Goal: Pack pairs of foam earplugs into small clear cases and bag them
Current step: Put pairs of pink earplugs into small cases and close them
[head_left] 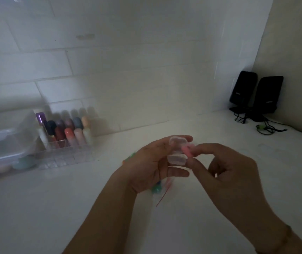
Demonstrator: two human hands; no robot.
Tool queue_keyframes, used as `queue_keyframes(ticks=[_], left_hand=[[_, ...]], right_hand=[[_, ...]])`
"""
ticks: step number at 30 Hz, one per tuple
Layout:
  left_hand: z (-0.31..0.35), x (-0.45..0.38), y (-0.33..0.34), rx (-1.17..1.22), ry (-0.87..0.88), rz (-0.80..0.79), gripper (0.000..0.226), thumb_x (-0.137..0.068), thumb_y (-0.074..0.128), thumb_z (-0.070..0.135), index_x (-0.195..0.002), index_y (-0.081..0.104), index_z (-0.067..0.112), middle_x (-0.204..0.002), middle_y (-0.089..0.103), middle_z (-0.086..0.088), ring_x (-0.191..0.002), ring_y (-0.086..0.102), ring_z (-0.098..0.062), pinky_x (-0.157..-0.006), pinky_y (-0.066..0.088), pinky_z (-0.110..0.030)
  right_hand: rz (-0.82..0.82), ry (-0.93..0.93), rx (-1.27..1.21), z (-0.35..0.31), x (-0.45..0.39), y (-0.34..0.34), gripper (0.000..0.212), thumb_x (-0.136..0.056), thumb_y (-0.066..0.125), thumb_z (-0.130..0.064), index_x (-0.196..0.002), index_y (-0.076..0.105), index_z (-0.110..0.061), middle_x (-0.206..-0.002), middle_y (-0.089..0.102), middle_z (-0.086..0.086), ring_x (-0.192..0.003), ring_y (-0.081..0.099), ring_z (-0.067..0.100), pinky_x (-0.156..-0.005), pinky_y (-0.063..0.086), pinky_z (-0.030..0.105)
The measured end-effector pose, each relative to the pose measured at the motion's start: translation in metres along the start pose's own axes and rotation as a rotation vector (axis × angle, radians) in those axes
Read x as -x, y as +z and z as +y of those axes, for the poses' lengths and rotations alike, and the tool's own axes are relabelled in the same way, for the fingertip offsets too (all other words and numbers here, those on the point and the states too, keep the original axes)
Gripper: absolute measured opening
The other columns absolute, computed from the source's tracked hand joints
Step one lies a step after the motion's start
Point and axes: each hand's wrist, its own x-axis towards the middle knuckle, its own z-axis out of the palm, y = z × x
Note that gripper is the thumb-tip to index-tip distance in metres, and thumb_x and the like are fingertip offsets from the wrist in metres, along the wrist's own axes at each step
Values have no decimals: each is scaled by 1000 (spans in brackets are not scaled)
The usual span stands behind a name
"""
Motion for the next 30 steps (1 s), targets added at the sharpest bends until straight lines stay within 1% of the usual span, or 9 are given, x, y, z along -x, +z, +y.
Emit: queue_keyframes(ticks=[3,6,8,11,14,17,21,25,30], left_hand=[[-4,0,0,32,-28,-50,44,-98,43,22,-134,48,-2,-118,61,-22,-110,56,-43,-92,54,-46],[-5,-2,2,47,-11,-77,42,-96,43,18,-133,50,-2,-114,62,-20,-109,58,-42,-90,54,-42],[-7,-3,3,54,-3,-68,40,-96,43,17,-130,52,-2,-110,62,-19,-104,60,-38,-86,54,-39],[-12,-7,6,97,18,-32,38,-96,43,17,-127,55,-2,-101,63,-14,-89,62,-26,-78,52,-34],[-16,-12,12,173,55,-25,37,-97,41,18,-127,54,-2,-98,61,-12,-77,60,-19,-76,48,-34],[-15,-13,15,193,108,-24,35,-97,42,20,-125,56,3,-100,57,-11,-75,57,-19,-71,50,-30],[-16,-15,18,225,152,6,38,-94,47,24,-127,55,7,-101,55,-7,-79,56,-14,-67,42,-28],[-14,-15,16,298,161,11,38,-95,42,23,-128,54,8,-105,56,-9,-85,59,-18,-76,36,-35],[-10,-15,12,387,188,12,35,-96,39,20,-126,54,8,-105,56,-10,-82,58,-20,-72,44,-34]], right_hand=[[8,-27,44,5,3,10,12,-79,72,-36,-91,69,-36,-74,57,-32,-53,56,5,-52,42,11],[21,-57,40,10,5,16,13,-75,75,-29,-88,70,-31,-74,50,-36,-62,53,-15,-55,39,3],[17,-49,29,10,5,18,12,-76,73,-37,-87,70,-34,-69,49,-35,-59,55,-9,-55,40,5],[10,-7,-15,10,5,22,18,-75,63,-52,-87,69,-39,-71,57,-30,-52,55,8,-54,44,18],[6,0,-23,10,5,24,11,-77,71,-44,-86,68,-40,-78,64,-25,-49,54,12,-51,44,22],[-5,-9,-7,10,6,23,8,-77,71,-40,-84,67,-39,-76,63,-25,-50,54,12,-52,43,19],[-58,-39,23,11,5,24,10,-81,63,-43,-86,69,-38,-80,62,-26,-52,54,8,-55,45,17],[-70,-99,47,11,3,21,10,-84,60,-42,-87,68,-37,-88,62,-25,-47,53,8,-54,45,17],[21,-120,-9,3,1,17,5,-84,66,-28,-88,68,-29,-93,64,-20,-56,57,6,-52,35,4]])
